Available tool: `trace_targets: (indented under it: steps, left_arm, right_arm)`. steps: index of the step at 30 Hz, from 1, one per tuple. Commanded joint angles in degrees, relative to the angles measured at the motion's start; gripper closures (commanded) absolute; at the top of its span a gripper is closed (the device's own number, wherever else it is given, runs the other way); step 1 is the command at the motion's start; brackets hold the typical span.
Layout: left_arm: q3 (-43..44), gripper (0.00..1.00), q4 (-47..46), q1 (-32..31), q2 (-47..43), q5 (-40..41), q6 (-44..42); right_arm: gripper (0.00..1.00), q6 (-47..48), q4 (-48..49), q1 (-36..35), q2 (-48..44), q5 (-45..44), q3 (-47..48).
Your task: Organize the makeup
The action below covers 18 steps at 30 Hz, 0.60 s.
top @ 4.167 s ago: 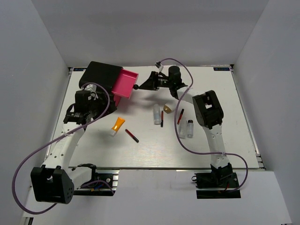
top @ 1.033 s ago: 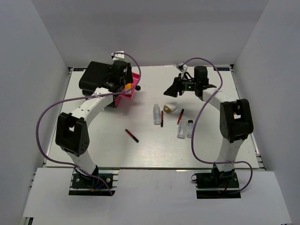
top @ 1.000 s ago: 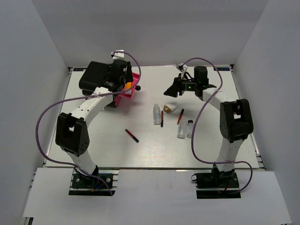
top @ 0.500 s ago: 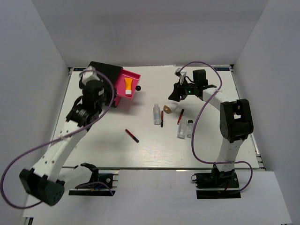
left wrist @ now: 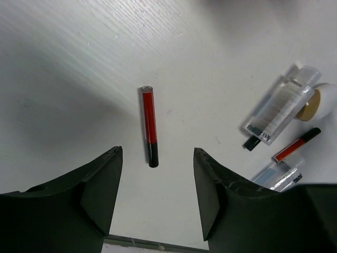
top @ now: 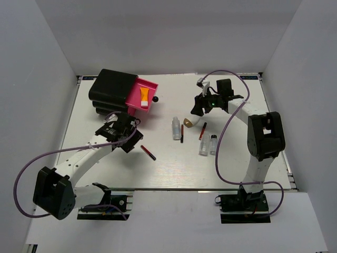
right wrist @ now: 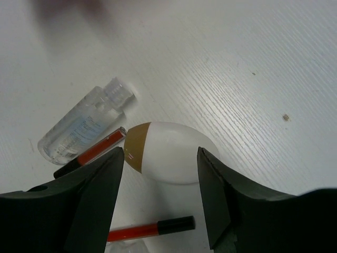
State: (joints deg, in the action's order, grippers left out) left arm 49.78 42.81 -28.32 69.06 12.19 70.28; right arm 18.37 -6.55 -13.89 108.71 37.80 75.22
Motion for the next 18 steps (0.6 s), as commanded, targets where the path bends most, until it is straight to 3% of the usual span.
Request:
trace_targets:
  steps: [1,3,5,6,7,9,11,12,18]
  left_arm:
    - [-1.61,0.33,-3.86,-1.3,0.28,-1.11,3.63]
    - [-1.88,0.33,-5.18,-1.83,1.16,-0.94,3.55]
    - [-1.35,0.33,-6.5,-2.53,2.57,-0.5,2.94]
    - [-0.83,0.33,-7.29,-3.06,3.53,-0.5,1.97]
    - [-0.82,0.32,-7.3,-3.06,3.54,-0.5,1.53]
    - [-0.12,0.32,-7.82,-3.06,4.59,-0.58,0.65]
    - [0.23,0.31,-8.26,-3.58,5.12,-0.5,-0.58]
    - [0.14,0.31,-8.35,-3.59,5.04,-0.5,-0.84]
    - [-1.79,0.29,-9.06,-3.59,2.32,0.12,-1.02]
  right_arm:
    - [0.36,3.85,-1.54,-0.09,-4.29,-2.12,-0.5]
    - [0.31,6.75,-2.59,-0.08,-4.55,-1.5,-1.13]
    - [0.26,14.91,-3.55,-0.17,-4.56,0.33,-1.66]
    - [0.2,23.99,-4.69,0.18,-4.21,3.04,-1.31]
    - [0.18,24.08,-6.1,0.18,-3.86,3.07,-0.87]
    - [0.11,42.91,-15.36,0.27,-1.76,5.17,1.32]
    - [0.11,59.57,-22.16,0.7,0.18,6.4,6.13]
    - [0.11,64.03,-28.55,0.79,2.54,6.84,8.08]
    - [0.11,83.28,-45.29,0.79,14.14,7.81,25.57]
